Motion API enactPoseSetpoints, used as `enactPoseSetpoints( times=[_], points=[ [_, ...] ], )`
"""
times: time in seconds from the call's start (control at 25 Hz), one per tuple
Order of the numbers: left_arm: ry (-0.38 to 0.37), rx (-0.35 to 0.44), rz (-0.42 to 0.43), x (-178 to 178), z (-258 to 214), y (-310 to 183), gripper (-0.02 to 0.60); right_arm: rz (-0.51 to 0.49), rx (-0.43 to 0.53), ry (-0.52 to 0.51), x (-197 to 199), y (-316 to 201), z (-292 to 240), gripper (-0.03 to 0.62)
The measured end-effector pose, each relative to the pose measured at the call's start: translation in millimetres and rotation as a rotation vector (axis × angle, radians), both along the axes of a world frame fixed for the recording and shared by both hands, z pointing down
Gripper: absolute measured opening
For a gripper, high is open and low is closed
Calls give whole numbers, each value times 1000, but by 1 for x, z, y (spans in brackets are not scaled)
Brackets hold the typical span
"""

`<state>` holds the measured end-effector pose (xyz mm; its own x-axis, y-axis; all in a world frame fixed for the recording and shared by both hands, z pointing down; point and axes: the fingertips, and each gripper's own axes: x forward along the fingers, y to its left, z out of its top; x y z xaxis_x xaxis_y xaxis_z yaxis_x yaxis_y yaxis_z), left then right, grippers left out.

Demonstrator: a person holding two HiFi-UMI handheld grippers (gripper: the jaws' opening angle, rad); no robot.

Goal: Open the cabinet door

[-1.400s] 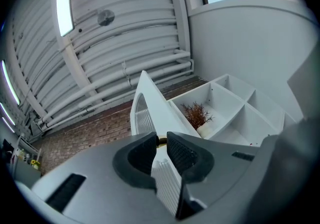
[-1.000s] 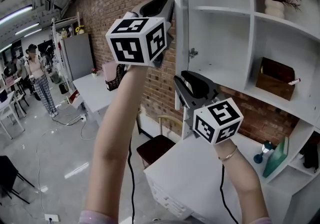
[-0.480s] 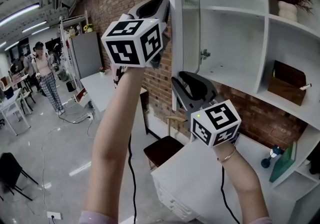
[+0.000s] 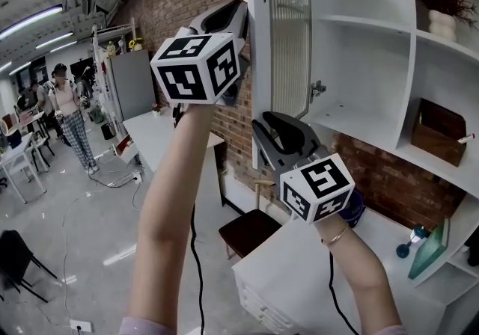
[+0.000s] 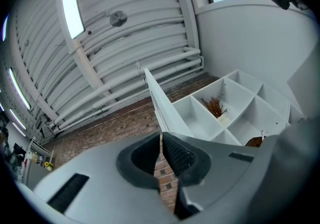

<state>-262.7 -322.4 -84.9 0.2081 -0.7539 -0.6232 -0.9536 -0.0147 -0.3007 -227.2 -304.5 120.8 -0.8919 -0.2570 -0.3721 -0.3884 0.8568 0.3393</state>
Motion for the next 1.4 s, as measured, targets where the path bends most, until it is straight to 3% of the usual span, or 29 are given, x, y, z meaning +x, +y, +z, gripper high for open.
enactPoseSetpoints(
  times=[0.6, 1.04, 1.4],
  points=[
    [34, -17, -64, -59, 6, -17, 3, 20, 24, 28, -55, -17, 3, 89],
    [32, -12, -40, -62, 17, -5, 3, 42, 32, 13, -60, -18, 3, 94],
    [63, -20, -20, -62, 55, 18, 3, 39, 1, 25, -57, -17, 3, 80]
  ],
)
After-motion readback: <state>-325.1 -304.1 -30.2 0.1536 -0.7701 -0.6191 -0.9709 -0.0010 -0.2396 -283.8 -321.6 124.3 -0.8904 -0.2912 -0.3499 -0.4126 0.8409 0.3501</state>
